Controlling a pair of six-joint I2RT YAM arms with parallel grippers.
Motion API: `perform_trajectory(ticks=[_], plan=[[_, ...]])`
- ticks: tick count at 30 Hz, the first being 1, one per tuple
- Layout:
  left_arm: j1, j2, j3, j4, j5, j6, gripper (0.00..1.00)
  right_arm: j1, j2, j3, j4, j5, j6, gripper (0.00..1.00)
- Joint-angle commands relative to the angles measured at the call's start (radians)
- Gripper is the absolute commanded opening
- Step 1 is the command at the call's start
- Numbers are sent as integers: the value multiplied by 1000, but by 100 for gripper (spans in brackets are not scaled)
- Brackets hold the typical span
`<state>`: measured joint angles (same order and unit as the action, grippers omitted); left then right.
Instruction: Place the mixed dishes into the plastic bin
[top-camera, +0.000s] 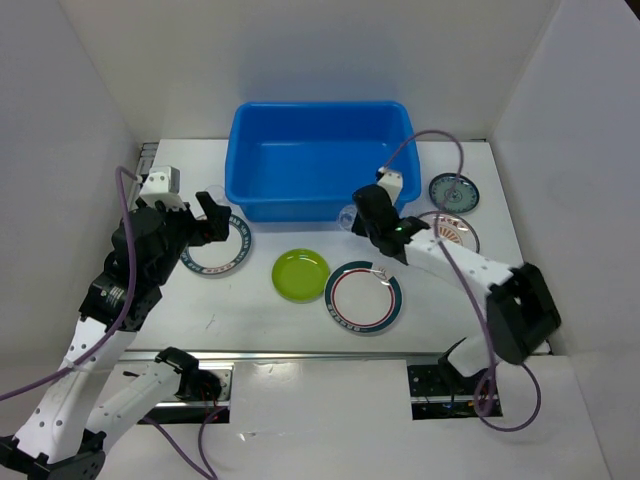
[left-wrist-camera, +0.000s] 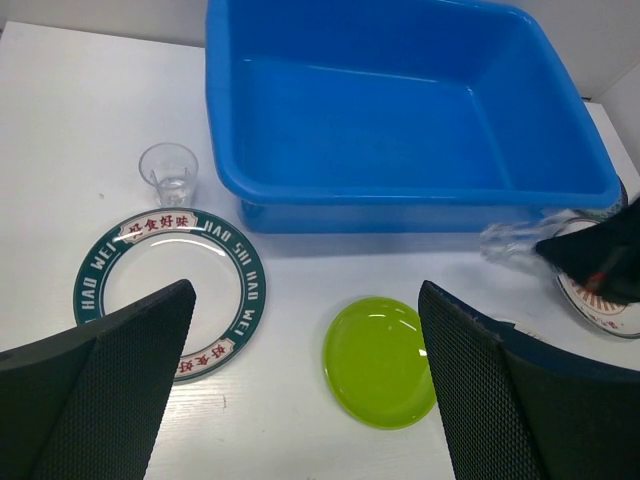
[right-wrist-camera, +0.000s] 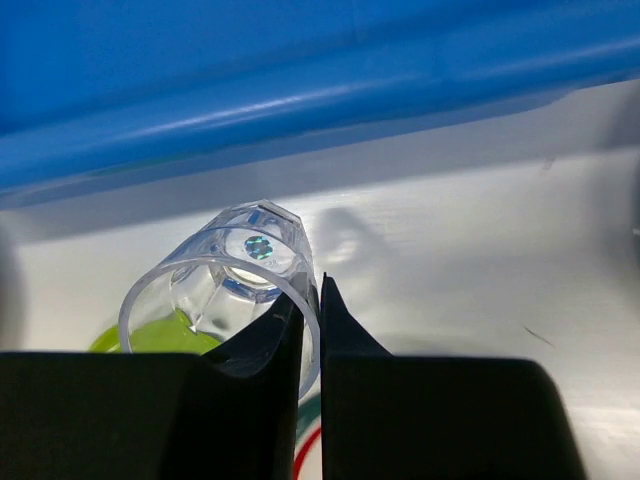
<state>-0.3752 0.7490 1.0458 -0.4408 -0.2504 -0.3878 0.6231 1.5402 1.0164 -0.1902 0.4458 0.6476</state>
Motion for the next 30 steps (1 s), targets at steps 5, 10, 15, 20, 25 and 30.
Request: perform_trajectory(ticks=[5, 10, 15, 20, 25, 30], plan=[[-4, 7, 22, 68, -3, 29, 99, -11, -209, 414, -253, -102, -193, 0], [-4, 16, 31, 77, 8, 29, 99, -103, 15, 625, -241, -171, -285, 0], [-4, 16, 54, 48, 19, 29, 99, -173, 372, 960, -294, -182, -328, 0], [-4, 4, 63, 16, 7, 47, 99, -282, 688, 1243, -411, -263, -284, 0], [-4, -26, 54, 16, -32, 47, 99, -365, 825, 1309, -433, -291, -238, 0], [-4, -8, 43, 27, -47, 56, 99, -401, 969, 1504, -529, -291, -238, 0]])
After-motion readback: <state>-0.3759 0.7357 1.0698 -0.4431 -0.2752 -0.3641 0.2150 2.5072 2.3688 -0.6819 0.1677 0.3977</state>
